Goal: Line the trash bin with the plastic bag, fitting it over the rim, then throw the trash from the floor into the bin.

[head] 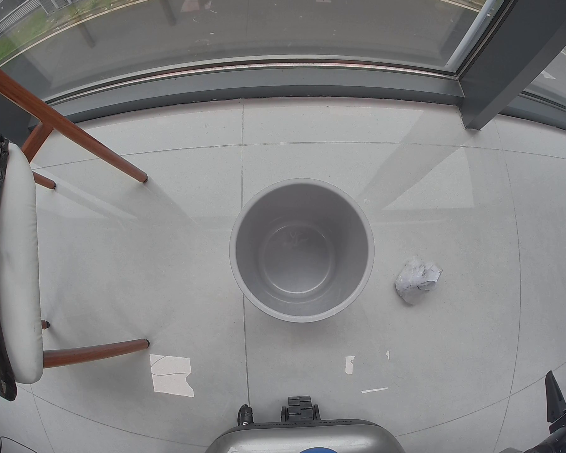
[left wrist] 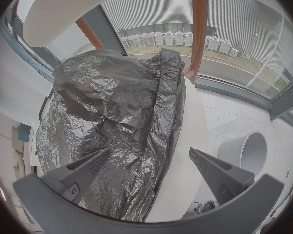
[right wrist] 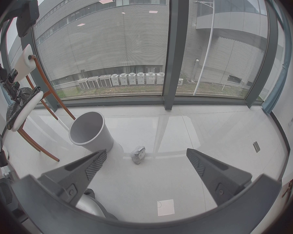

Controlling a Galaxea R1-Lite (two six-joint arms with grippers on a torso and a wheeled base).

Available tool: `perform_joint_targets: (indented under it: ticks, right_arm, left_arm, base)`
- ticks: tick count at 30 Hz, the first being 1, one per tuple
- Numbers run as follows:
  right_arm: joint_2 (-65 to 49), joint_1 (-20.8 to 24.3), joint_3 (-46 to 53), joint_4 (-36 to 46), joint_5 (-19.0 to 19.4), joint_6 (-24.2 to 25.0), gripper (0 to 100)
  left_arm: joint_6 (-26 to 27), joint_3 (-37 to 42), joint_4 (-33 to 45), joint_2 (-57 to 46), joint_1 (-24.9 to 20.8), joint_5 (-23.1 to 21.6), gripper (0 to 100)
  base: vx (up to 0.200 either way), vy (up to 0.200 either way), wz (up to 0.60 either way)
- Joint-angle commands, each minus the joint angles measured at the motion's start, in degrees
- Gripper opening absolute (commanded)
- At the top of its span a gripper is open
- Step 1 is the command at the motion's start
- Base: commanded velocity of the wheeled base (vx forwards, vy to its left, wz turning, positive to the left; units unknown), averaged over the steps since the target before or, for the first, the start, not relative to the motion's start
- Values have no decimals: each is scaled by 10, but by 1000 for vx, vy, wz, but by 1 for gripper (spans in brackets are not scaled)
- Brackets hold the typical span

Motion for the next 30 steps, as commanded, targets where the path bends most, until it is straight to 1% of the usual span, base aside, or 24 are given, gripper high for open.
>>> perform_joint_targets:
  ticks: [1,5,14,16,30]
  right_arm:
    - [-9,0,10,-1,0,0,100]
    - [-9,1,10,-1,0,0,100]
    - [-8,1,10,-1,0,0,100]
    - [-8,2,10,-1,0,0,100]
    - [-5,4,10,-1,0,0,100]
  left_arm:
    - [-1,5,1,15,3,-2,100]
    - [-4,9,-1,25,3,-14,100]
    - [-5,9,-49,45,2,-69,100]
    - [-5,10,-59,53,3,-74,100]
    - [-4,10,-63,57,3,-71,100]
  base:
    - [0,0,0]
    - [0,0,0]
    - [0,0,0]
    - [0,0,0]
    - [0,0,0]
